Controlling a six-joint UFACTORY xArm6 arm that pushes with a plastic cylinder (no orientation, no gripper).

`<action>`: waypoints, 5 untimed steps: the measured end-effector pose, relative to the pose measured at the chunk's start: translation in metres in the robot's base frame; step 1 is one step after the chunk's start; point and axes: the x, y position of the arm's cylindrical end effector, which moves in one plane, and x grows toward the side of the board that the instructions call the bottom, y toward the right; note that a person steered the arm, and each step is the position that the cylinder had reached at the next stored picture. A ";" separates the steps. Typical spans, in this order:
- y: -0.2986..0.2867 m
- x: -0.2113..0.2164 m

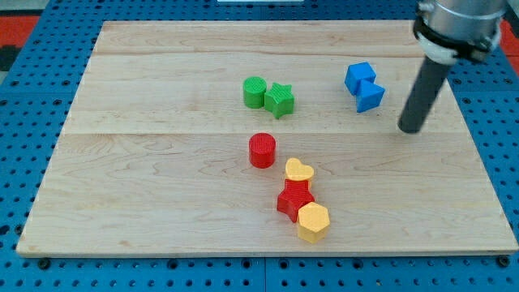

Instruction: Separate the yellow hexagon from the red star

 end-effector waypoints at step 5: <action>-0.188 0.139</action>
